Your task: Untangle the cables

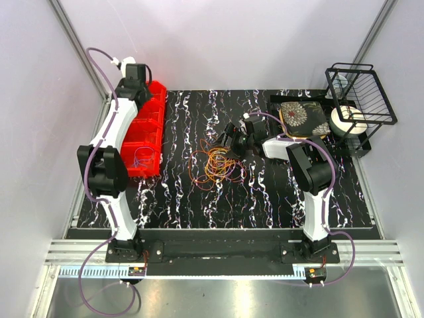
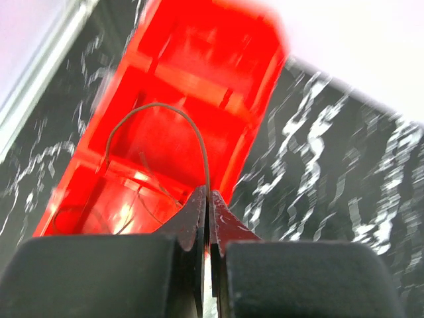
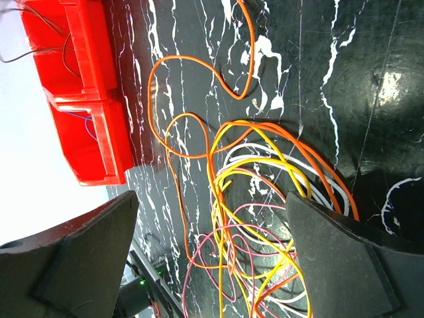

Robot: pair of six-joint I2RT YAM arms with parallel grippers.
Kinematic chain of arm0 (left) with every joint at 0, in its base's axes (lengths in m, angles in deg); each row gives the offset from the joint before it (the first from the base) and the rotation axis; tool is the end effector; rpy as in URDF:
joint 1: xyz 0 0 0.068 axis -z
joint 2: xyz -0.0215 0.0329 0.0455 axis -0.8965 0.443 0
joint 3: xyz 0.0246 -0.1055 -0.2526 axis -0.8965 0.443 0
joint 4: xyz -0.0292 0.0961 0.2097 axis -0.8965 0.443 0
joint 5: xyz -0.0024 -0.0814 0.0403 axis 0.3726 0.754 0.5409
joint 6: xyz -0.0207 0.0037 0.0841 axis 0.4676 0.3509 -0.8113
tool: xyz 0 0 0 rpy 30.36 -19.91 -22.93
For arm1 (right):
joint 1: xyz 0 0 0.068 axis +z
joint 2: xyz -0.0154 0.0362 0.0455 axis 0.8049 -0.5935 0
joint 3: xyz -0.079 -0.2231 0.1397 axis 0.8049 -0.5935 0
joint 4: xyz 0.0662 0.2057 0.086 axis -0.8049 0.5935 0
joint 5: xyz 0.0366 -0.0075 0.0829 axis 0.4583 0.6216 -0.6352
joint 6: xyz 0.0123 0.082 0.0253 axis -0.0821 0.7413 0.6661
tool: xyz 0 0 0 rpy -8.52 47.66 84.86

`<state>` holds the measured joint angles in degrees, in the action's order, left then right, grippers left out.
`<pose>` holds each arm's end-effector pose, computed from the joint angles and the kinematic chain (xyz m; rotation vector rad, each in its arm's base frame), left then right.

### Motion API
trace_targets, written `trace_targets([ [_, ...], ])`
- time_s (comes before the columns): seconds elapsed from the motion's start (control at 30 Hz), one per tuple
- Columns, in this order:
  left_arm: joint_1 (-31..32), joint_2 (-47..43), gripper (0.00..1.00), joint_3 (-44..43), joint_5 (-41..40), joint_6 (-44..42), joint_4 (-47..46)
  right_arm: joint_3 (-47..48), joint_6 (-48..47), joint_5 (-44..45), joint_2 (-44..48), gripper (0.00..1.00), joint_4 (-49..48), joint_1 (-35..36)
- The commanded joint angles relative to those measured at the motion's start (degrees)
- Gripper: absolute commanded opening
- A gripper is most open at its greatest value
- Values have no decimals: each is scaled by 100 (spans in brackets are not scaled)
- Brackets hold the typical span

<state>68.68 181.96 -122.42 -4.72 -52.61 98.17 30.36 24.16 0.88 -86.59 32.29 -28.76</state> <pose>0.4502 -0.0130 0.3226 -0.5465 2.0698 0.0857 0.3855 0.2200 0.1389 0.1826 2.4356 1.2159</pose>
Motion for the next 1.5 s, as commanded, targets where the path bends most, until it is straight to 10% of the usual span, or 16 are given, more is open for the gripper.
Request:
trace_targets([
  [0.0,-40,-360,0,520,-258,-85,0,20,-70,51,-136,100,237,-14],
  [0.57,-146,-659,1,1839,-609,345,-500,55,44,-142,-268,100,131,-14],
  [0.67,-163,-492,62,1936,-460,372,-615,64,35,-142,-277,100,131,-14],
  [0.8,-155,-842,99,2181,-443,548,-738,64,18,-142,-268,100,131,-14],
  [1.47,757,-2970,99,3297,981,662,-87,204,-702,86,1163,100,1053,30],
])
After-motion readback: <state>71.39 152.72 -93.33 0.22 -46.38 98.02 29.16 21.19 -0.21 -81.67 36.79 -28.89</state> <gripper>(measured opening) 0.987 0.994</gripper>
